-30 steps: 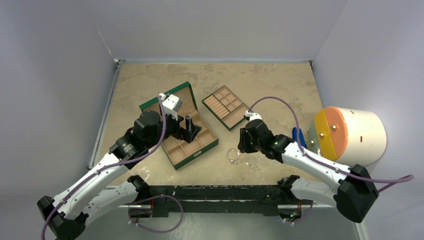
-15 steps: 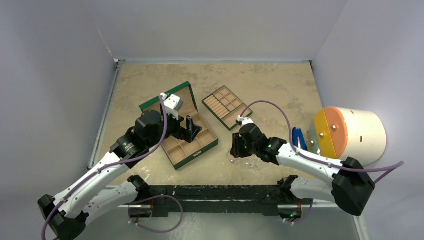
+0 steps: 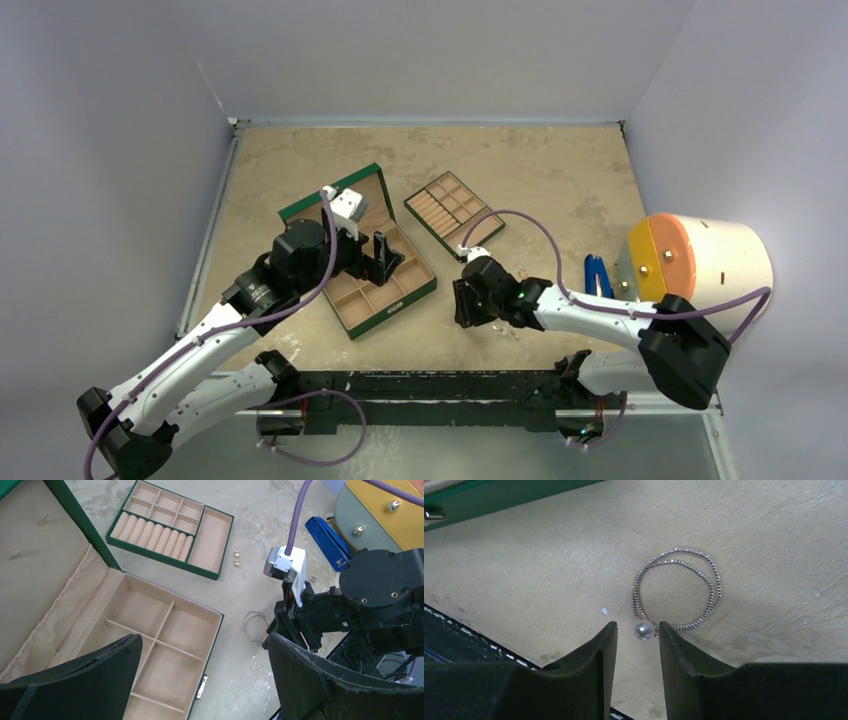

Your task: Organize the mixed jewelry

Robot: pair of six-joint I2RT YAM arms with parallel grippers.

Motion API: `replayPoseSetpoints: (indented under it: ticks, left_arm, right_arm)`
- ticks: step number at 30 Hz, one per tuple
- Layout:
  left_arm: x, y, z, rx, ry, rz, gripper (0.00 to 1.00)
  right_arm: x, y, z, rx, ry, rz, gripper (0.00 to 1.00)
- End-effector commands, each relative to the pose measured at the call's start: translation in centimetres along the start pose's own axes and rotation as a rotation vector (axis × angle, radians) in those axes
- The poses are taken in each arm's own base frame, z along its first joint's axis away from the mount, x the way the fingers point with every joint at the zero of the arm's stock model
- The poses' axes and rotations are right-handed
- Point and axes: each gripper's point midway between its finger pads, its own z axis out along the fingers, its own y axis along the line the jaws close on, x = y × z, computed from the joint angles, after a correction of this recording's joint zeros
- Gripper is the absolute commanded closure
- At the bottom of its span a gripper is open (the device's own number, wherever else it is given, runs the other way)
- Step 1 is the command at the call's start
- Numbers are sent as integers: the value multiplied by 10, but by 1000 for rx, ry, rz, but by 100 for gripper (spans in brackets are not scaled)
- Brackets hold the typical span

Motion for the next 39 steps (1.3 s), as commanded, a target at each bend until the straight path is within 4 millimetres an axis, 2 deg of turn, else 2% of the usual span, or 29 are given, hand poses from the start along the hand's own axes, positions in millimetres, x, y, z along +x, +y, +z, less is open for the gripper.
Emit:
replayPoseSetpoints:
  ticks: [1,13,25,39]
  left_arm:
    - [-26,-9,-4,22,-66,0,3]
    - [-25,-9,-3,24,-60,1,2]
    - [-25,-9,-3,25,-60,-3,2]
    - [-25,-9,-4,24,-59,-1,1]
  right_arm:
    - [-9,9,1,1,-41,-47,60]
    - [-4,1,3,89,-46,-86,61]
    - [-21,11,-3,123,-110,-133,58]
    - [-14,9,7,136,-85,-149,59]
